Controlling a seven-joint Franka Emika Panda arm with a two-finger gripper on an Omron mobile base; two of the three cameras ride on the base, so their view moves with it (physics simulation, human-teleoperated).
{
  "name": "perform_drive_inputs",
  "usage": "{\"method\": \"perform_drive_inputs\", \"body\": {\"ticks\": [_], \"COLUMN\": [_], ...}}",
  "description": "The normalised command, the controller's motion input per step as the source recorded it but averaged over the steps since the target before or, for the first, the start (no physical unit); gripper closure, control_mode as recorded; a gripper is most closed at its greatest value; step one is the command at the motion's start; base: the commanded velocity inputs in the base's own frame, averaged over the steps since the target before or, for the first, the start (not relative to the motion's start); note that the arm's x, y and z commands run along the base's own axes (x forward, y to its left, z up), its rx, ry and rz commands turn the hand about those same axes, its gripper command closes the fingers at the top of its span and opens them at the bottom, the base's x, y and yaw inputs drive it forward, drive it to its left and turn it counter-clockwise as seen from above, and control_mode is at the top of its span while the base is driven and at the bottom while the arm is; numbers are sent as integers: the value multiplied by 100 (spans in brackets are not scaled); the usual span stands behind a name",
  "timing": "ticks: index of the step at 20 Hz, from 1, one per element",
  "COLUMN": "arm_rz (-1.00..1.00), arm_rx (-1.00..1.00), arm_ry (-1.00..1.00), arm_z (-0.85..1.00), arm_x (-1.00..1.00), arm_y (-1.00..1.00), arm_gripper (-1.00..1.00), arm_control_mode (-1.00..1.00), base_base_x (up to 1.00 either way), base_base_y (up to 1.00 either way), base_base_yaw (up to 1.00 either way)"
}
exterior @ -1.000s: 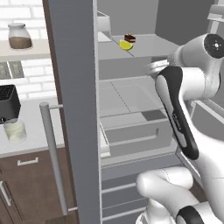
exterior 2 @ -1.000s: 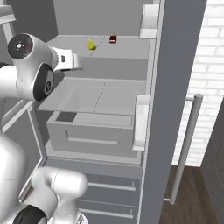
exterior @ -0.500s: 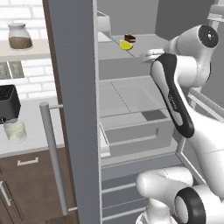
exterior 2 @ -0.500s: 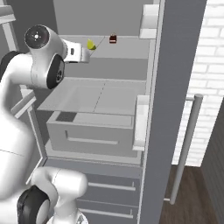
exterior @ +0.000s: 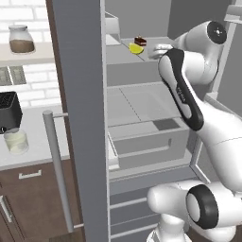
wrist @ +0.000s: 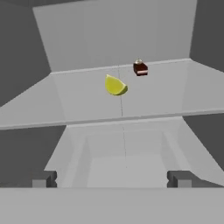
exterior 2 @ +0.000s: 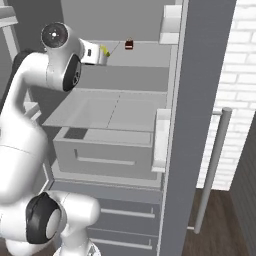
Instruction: Grab a lemon wedge from the fridge and one ice cube from the ice bowl, and put them in the glass of lemonade.
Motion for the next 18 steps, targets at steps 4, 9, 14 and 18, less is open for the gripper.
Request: {"method": "perform_drive_inputs", "body": {"ticks": [4, 9, 14, 18], "arm_rz": [0, 0, 0, 0], "arm_rx": [0, 0, 0, 0], "arm_ry": [0, 0, 1, 3], "arm_z": [0, 0, -1, -11], "arm_x": [44, 44, 47, 49], "arm_y": [0, 0, 0, 0], "arm_gripper": [-100, -100, -100, -100], "arm_control_mode": [-100, -100, -100, -100], "base_base_x": [0, 0, 0, 0], "base_base_y": [0, 0, 0, 0], "base_base_yaw": [0, 0, 0, 0]}}
